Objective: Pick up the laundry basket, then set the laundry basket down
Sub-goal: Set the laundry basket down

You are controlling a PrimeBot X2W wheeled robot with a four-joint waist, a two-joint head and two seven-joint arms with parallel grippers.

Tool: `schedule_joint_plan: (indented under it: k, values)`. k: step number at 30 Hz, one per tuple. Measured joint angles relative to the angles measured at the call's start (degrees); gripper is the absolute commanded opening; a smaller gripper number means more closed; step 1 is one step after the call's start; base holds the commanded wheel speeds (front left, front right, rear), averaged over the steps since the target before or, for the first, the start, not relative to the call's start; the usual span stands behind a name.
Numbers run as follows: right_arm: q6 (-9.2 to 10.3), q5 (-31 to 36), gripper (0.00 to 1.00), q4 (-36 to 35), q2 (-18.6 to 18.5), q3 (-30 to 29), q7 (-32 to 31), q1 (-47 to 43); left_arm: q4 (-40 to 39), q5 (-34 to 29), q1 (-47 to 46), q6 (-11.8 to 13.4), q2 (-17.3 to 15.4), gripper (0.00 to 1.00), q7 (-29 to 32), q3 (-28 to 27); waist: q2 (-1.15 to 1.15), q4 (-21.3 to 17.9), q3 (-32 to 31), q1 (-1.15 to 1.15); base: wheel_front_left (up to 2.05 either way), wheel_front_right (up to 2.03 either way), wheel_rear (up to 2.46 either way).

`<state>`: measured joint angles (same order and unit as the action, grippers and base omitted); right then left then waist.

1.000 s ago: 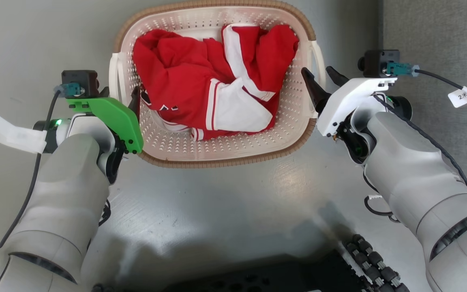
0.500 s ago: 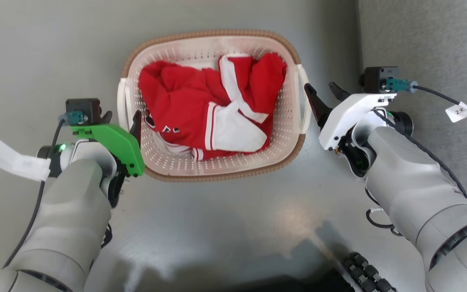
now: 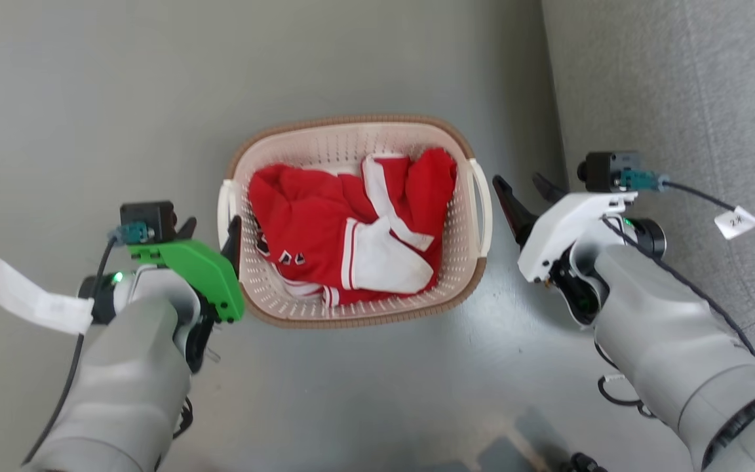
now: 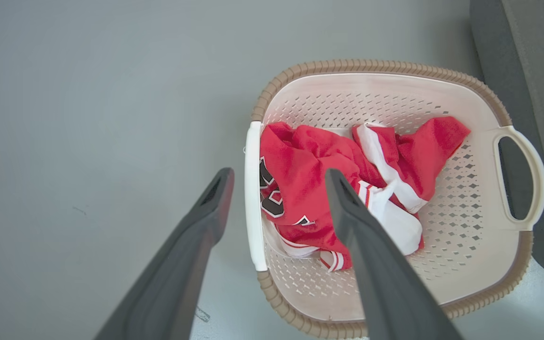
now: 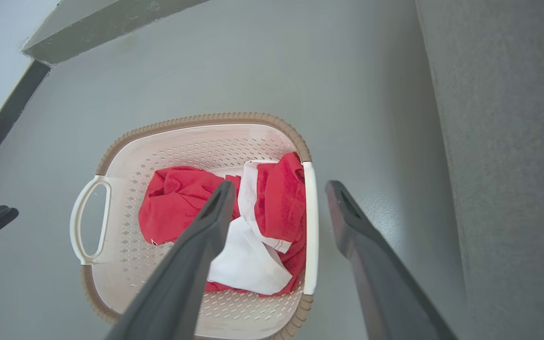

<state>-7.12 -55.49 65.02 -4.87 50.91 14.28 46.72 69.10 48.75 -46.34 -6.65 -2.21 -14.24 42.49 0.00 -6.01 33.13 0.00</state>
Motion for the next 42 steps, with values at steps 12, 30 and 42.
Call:
schedule_joint_plan:
  k: [12, 30, 42]
  values:
    - [0.0, 1.3, 1.0, -5.8, -3.3, -5.1, 0.1, -3.7, -7.2, -0.3, 4.1, -0.3, -0.8, 1.0, 0.0, -3.4, 0.0, 1.2, -8.7, 0.0, 0.0, 0.0, 0.0]
    - [2.43, 9.3, 1.0, -17.0, -6.1, -13.3, 0.1, -14.3, -22.6, -5.8, 14.5, 1.7, -2.3, 1.0, 0.0, -11.2, 0.0, 2.4, -21.9, 0.0, 0.0, 0.0, 0.0]
    - [6.32, 16.3, 1.0, -28.1, -7.8, -19.4, 0.1, -20.0, -34.8, -11.0, 21.6, 2.2, -2.6, 1.0, 0.0, -17.2, 0.0, 3.4, -27.8, 0.0, 0.0, 0.0, 0.0]
